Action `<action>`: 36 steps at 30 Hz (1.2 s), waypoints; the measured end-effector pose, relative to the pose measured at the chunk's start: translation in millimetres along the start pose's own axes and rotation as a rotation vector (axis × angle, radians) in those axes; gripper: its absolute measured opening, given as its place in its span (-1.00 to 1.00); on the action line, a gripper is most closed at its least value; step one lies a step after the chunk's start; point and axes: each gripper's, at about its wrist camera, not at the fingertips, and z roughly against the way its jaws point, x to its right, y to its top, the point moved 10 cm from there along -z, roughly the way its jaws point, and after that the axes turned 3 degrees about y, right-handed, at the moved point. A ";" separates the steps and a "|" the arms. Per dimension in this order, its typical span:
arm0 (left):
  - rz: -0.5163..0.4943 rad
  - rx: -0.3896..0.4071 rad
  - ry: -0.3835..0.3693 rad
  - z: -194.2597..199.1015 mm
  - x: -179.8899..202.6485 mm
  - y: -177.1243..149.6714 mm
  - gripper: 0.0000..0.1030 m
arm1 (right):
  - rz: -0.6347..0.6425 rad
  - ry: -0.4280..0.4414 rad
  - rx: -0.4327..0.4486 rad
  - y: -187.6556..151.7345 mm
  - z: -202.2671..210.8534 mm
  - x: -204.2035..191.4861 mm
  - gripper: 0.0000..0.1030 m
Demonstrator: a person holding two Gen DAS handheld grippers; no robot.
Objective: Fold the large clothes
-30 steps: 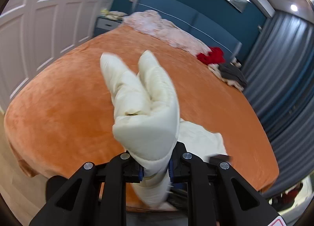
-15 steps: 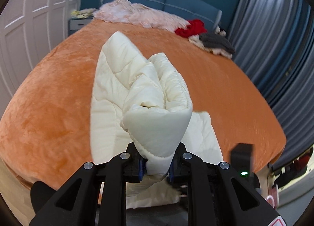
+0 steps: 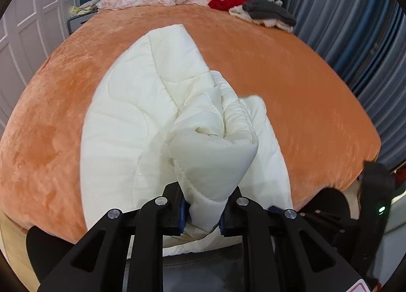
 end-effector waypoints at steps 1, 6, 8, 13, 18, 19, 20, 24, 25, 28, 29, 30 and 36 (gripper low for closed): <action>-0.011 -0.007 0.005 -3.8 4.1 -3.4 -0.71 | -0.011 -0.001 0.003 -0.5 1.2 4.2 -0.58; -0.048 -0.031 0.016 -17.2 17.5 -18.5 -0.71 | -0.042 -0.009 0.020 -7.7 12.6 15.3 -0.50; -0.060 -0.046 0.011 -22.6 23.3 -26.5 -0.71 | -0.054 -0.014 0.029 -6.8 17.1 20.7 -0.50; -0.119 -0.062 0.026 -32.4 34.9 -43.5 -0.71 | -0.100 -0.008 0.064 1.7 32.2 33.5 -0.47; -0.150 -0.064 0.047 -42.8 39.5 -50.9 -0.71 | -0.117 0.052 0.117 21.7 51.6 27.6 -0.26; -0.154 -0.062 0.052 -42.8 40.0 -50.4 -0.70 | -0.118 0.083 0.131 30.9 55.6 21.7 -0.25; -0.155 -0.060 0.055 -42.2 39.9 -50.0 -0.69 | -0.121 0.106 0.139 43.5 55.2 14.2 -0.23; -0.151 -0.042 0.048 -36.1 39.8 -47.2 -0.64 | -0.117 0.194 0.158 78.2 52.3 -5.6 0.21; -0.149 -0.037 0.045 -34.4 39.9 -47.0 -0.62 | -0.105 0.186 0.145 84.5 45.8 -11.1 0.21; -0.136 -0.027 0.039 -30.6 39.4 -46.1 -0.61 | -0.093 0.188 0.080 93.5 21.3 -23.3 0.32; -0.133 -0.024 0.036 -29.0 39.1 -45.8 -0.60 | -0.096 0.191 0.057 93.9 13.8 -25.9 0.35; -0.131 -0.021 0.034 -27.4 38.7 -45.1 -0.56 | -0.103 0.194 0.025 93.9 4.9 -29.0 0.35; -0.081 -0.024 -0.032 -1.7 32.9 -49.3 -0.36 | -0.082 0.211 -0.013 91.3 -12.8 -42.1 -0.61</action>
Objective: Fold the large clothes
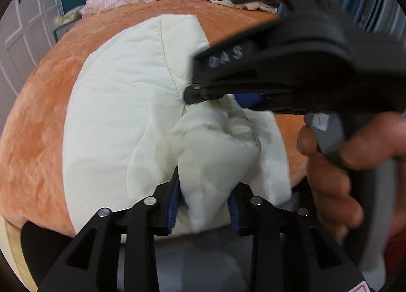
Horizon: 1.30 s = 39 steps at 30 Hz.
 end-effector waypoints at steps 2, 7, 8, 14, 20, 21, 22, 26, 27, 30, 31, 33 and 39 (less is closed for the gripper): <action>0.042 -0.001 -0.061 16.9 -2.6 -2.7 -0.31 | 0.022 0.025 0.045 4.4 18.2 -6.5 -0.73; 0.160 0.075 -0.158 71.6 -25.5 3.8 -0.24 | 0.083 -0.019 0.148 2.2 71.4 0.5 -0.75; 0.174 0.097 -0.132 77.4 -34.1 7.3 -0.24 | 0.086 -0.040 0.154 -0.2 76.0 7.0 -0.75; 0.197 0.072 0.015 50.6 -65.0 20.8 -0.24 | 0.043 -0.121 0.101 -34.2 71.1 49.1 -0.75; 0.178 -0.016 0.072 0.9 -68.5 15.2 -0.24 | 0.031 -0.180 0.091 -41.8 53.7 69.4 -0.73; 0.177 -0.023 0.077 -4.0 -68.2 14.0 -0.24 | 0.030 -0.187 0.089 -41.4 50.4 70.9 -0.73; 0.176 -0.027 0.093 -7.8 -67.2 12.8 -0.24 | 0.029 -0.193 0.084 -40.7 45.8 72.5 -0.73; 0.168 -0.029 0.119 -15.9 -68.1 11.1 -0.23 | 0.055 -0.240 0.071 -38.7 31.4 75.0 -0.72; 0.163 -0.033 0.125 -18.6 -69.0 11.1 -0.23 | 0.057 -0.246 0.066 -39.6 28.7 76.5 -0.72; 0.154 -0.046 0.138 -26.1 -70.0 11.0 -0.23 | 0.057 -0.261 0.053 -39.4 20.1 79.7 -0.72; 0.150 -0.049 0.142 -28.2 -70.8 11.2 -0.23 | 0.056 -0.264 0.048 -39.6 17.2 81.0 -0.72; 0.142 -0.051 0.152 -32.3 -70.5 10.1 -0.23 | 0.055 -0.270 0.041 -40.2 14.1 81.0 -0.71; 0.120 -0.046 0.182 -42.3 -70.3 7.3 -0.24 | 0.061 -0.297 0.022 -35.4 0.6 81.3 -0.69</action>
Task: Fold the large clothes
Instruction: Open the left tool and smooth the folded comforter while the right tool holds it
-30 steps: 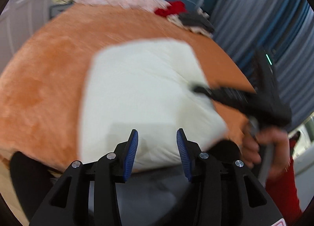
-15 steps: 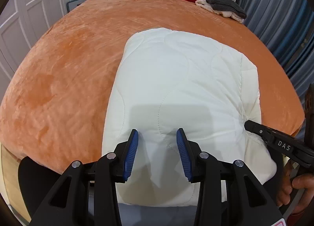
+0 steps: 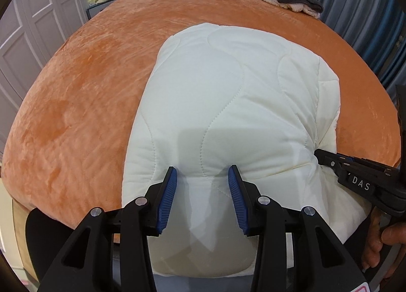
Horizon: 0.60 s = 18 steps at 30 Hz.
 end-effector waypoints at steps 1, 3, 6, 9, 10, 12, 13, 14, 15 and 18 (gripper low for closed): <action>0.000 0.004 0.002 -1.3 0.1 -0.2 -0.24 | 0.002 -0.005 -0.002 0.6 -2.0 -0.5 -0.69; -0.006 0.011 0.013 -3.3 1.1 -0.8 -0.23 | 0.001 -0.012 -0.003 1.8 -6.0 -5.1 -0.69; -0.020 0.026 0.028 -4.8 2.9 -1.1 -0.23 | -0.001 -0.021 -0.005 2.8 -8.2 -7.1 -0.68; -0.024 0.035 0.037 -6.4 3.1 -1.1 -0.23 | -0.001 -0.029 -0.007 4.6 -10.6 -8.7 -0.68; -0.025 0.037 0.039 -6.6 3.6 -0.9 -0.23 | 0.000 -0.032 -0.007 5.0 -11.1 -9.1 -0.68; -0.027 0.041 0.044 -7.1 4.1 -1.0 -0.23 | -0.002 -0.034 -0.007 4.0 -12.3 -8.5 -0.67; -0.028 0.044 0.047 -7.4 4.1 -1.1 -0.23 | -0.003 -0.037 -0.007 4.4 -12.6 -8.8 -0.67; -0.029 0.048 0.050 -7.6 4.1 -1.1 -0.23 | -0.004 -0.038 -0.007 4.8 -13.8 -8.9 -0.67; -0.031 0.051 0.053 -7.5 4.1 -1.1 -0.23 | -0.007 -0.039 -0.006 4.7 -13.7 -9.1 -0.64; -0.033 0.055 0.049 -5.2 3.6 -0.6 -0.23 | -0.015 -0.046 0.001 3.9 -8.1 -8.3 -0.53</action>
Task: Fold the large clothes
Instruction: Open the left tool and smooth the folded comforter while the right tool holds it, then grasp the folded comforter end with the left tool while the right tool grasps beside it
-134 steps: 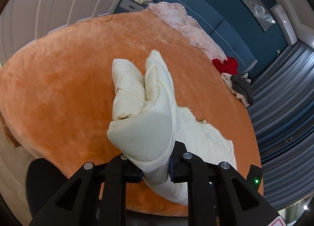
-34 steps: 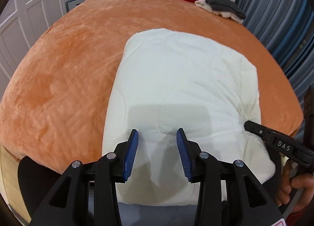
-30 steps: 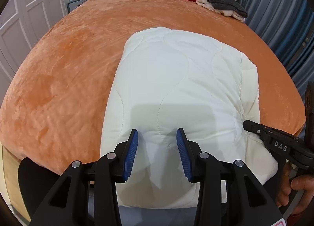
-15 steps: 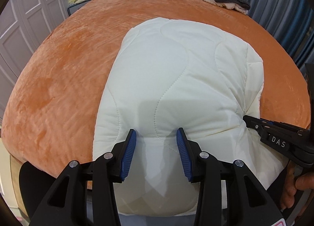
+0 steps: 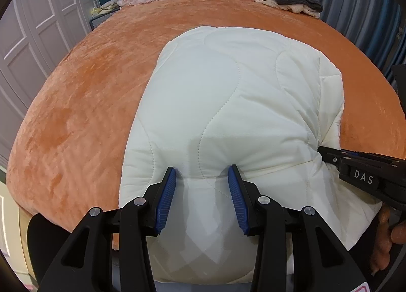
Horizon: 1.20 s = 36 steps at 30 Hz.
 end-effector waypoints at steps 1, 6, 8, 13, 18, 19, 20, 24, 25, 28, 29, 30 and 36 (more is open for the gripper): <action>0.004 -0.001 -0.010 1.9 -1.2 0.5 -0.23 | -0.010 -0.013 0.009 0.4 6.0 1.9 -0.45; 0.053 -0.027 -0.099 18.3 -20.8 7.3 -0.17 | -0.060 0.023 0.043 2.8 41.6 9.5 -0.29; 0.084 -0.021 -0.116 25.8 -32.1 14.5 -0.17 | -0.082 0.050 0.081 10.5 61.3 11.6 -0.20; 0.160 0.032 -0.132 34.3 -60.4 56.7 -0.17 | -0.146 0.113 0.191 52.2 100.1 11.2 0.08; 0.181 0.087 -0.117 32.1 -72.9 109.9 -0.17 | -0.291 0.201 0.215 91.2 95.9 4.8 0.24; 0.180 0.087 -0.118 29.3 -73.1 117.6 -0.17 | -0.329 0.213 0.219 99.3 91.3 4.7 0.25; 0.183 0.082 -0.119 24.8 -72.5 125.8 -0.17 | -0.357 0.213 0.221 104.4 86.7 5.4 0.26; 0.197 0.048 -0.149 1.1 -63.3 154.3 -0.17 | -0.500 0.205 0.174 114.8 48.0 18.0 0.34; 0.197 0.038 -0.156 -4.7 -61.6 157.3 -0.17 | -0.526 0.211 0.150 113.4 39.8 18.0 0.32; 0.195 0.008 -0.180 -23.6 -48.6 160.6 -0.17 | -0.443 0.216 0.122 105.0 22.1 -0.2 -0.58; 0.190 -0.003 -0.178 -29.9 -45.3 158.6 -0.17 | -0.401 0.186 0.134 105.3 21.2 -2.0 -0.73; 0.182 -0.012 -0.176 -36.8 -40.7 156.6 -0.17 | -0.348 0.125 0.158 103.9 19.8 -1.2 -0.75; 0.128 -0.047 -0.122 -84.7 -18.7 134.6 -0.14 | -0.268 -0.001 0.160 84.9 -15.4 19.6 -0.76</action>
